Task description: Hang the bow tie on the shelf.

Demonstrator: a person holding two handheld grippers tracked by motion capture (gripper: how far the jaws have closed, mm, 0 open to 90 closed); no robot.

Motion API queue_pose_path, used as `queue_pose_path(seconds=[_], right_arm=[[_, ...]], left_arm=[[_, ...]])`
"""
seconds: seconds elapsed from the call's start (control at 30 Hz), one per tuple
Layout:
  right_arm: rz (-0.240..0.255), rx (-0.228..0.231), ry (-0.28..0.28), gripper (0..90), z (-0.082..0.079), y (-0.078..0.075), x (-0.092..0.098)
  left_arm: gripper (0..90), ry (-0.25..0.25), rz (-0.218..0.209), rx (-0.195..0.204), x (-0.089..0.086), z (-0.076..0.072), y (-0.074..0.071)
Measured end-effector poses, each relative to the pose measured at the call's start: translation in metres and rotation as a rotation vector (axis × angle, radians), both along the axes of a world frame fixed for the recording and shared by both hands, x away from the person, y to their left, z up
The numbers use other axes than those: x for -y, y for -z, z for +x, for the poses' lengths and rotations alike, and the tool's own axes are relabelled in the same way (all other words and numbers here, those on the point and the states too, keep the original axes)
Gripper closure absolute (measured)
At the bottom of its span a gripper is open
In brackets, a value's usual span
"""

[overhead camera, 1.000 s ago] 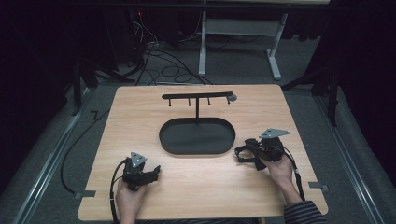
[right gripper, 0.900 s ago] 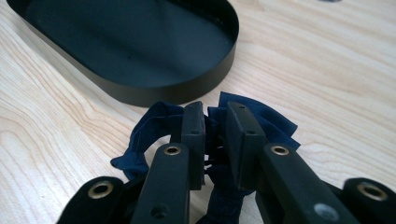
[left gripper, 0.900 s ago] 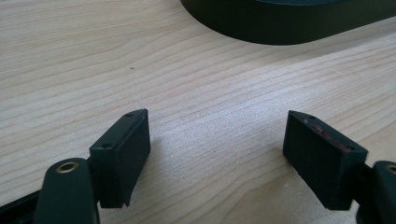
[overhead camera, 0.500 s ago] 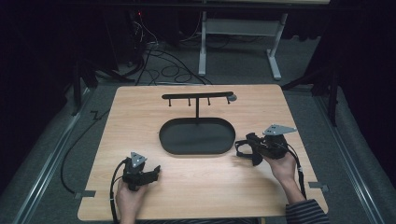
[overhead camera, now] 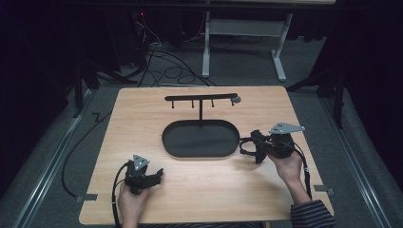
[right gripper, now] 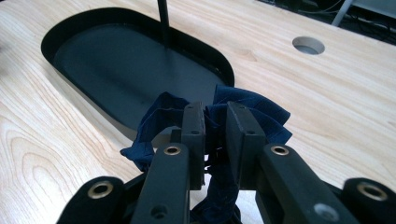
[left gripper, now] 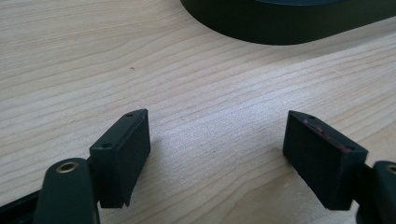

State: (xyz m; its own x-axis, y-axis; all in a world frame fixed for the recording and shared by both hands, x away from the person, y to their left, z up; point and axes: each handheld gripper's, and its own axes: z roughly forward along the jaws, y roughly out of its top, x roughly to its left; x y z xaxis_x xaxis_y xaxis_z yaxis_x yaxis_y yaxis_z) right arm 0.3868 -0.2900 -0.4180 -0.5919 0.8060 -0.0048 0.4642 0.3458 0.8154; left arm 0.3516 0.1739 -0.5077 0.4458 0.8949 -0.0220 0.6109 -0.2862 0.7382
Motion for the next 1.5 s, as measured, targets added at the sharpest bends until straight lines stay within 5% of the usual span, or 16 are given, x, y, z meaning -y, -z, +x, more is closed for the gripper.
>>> queue_pose_path(seconds=[1.5], right_arm=[[0.064,0.113,0.015,79.8,0.044,-0.073,-0.021]], left_arm=[[23.6,0.000,0.000,0.000,0.000,0.000,0.000]])
